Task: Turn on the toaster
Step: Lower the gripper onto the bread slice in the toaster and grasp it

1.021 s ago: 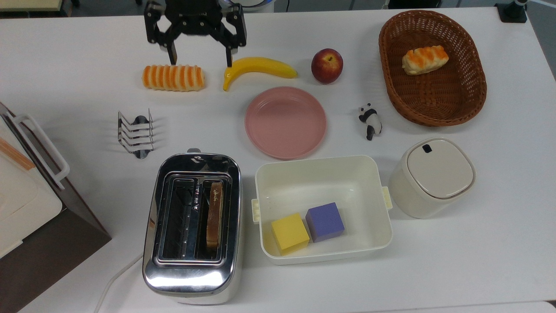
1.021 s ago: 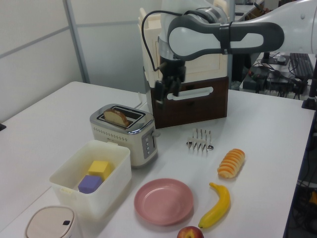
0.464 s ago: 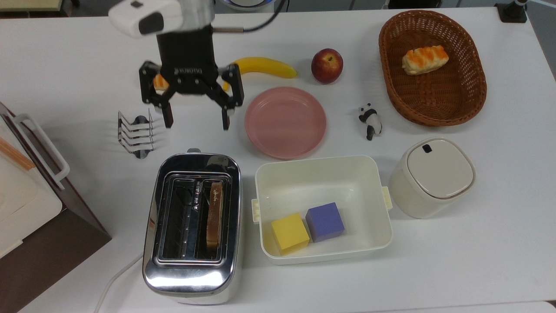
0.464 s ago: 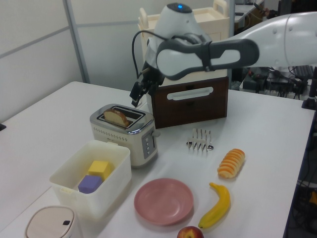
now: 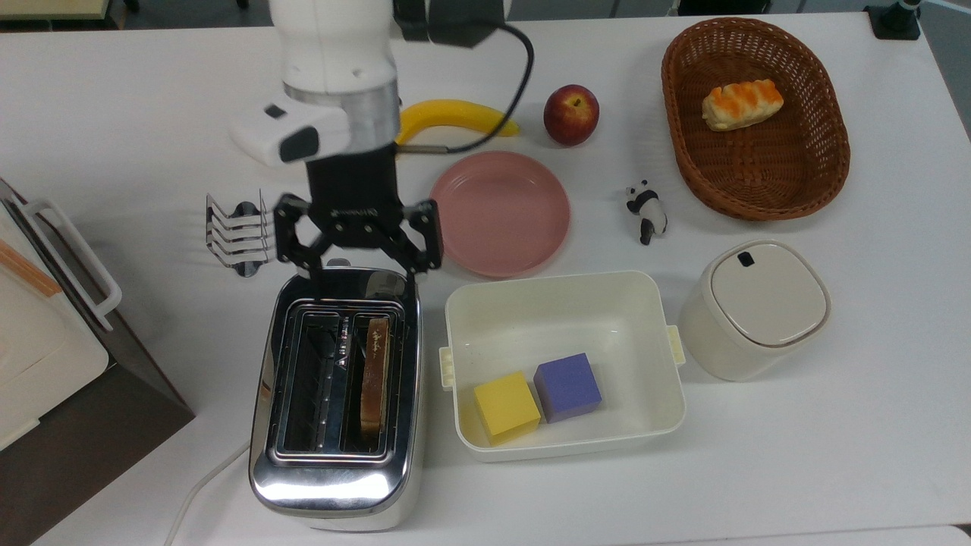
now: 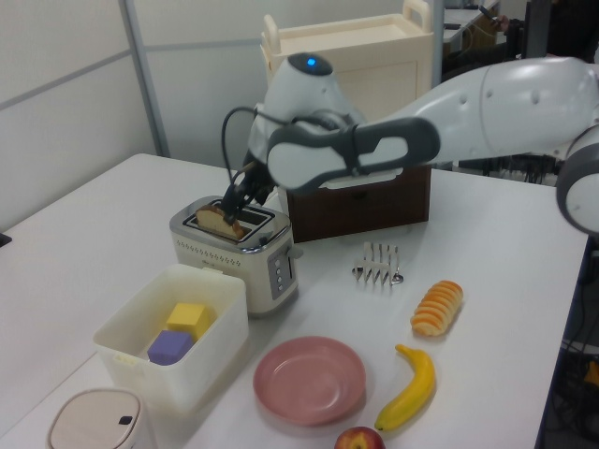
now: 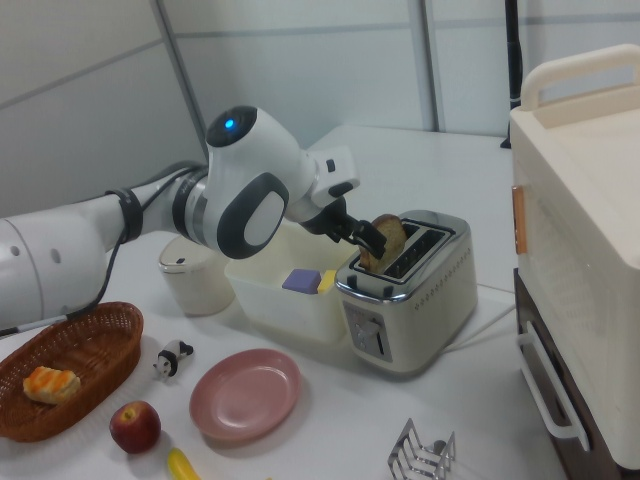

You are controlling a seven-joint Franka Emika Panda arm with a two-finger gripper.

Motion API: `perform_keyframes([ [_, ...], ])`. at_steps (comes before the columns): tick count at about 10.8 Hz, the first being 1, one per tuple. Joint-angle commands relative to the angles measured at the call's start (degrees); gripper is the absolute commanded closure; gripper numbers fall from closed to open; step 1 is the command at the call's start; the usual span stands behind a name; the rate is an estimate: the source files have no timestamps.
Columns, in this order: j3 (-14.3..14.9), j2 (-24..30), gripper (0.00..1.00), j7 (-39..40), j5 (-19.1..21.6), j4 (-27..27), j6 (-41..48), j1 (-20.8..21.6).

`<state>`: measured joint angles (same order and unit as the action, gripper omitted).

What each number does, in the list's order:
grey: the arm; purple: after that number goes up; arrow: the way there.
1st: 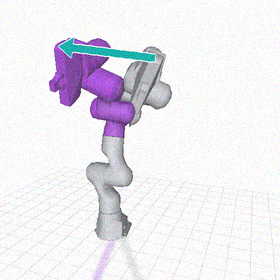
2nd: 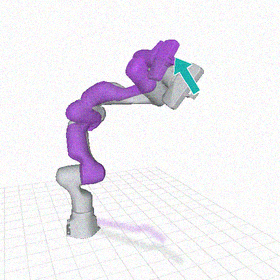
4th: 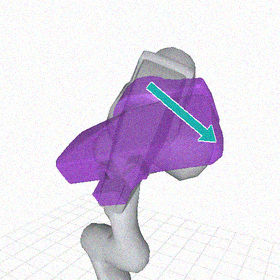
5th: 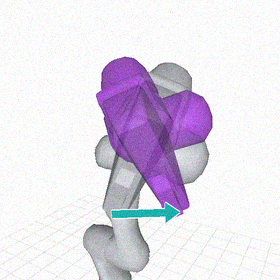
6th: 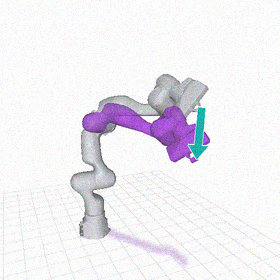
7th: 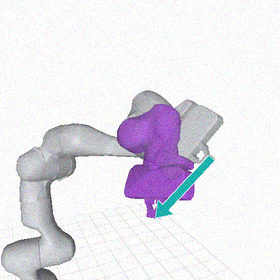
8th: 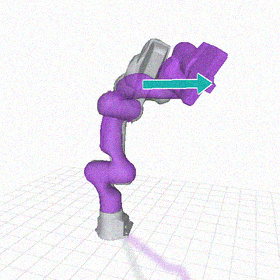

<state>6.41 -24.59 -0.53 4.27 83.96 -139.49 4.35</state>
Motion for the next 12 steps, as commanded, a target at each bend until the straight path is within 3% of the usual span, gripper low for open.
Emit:
perform_keyframes([
  [1, 2.9, -4.0, 0.08, -4.6, -2.3, -1.4, -4.6, 3.6],
  [3, 2.9, -5.6, 0.31, -7.7, -5.4, -3.2, -6.4, 3.6],
  [6, 3.1, -5.6, 0.97, -8.4, -6.6, -4.8, -6.4, 3.5],
  [8, 3.1, -4.0, 1.0, -8.4, -6.1, -5.0, -6.0, 3.6],
  [12, 3.2, 4.3, 1.0, -12.1, -5.6, -5.0, -2.4, 3.6],
])
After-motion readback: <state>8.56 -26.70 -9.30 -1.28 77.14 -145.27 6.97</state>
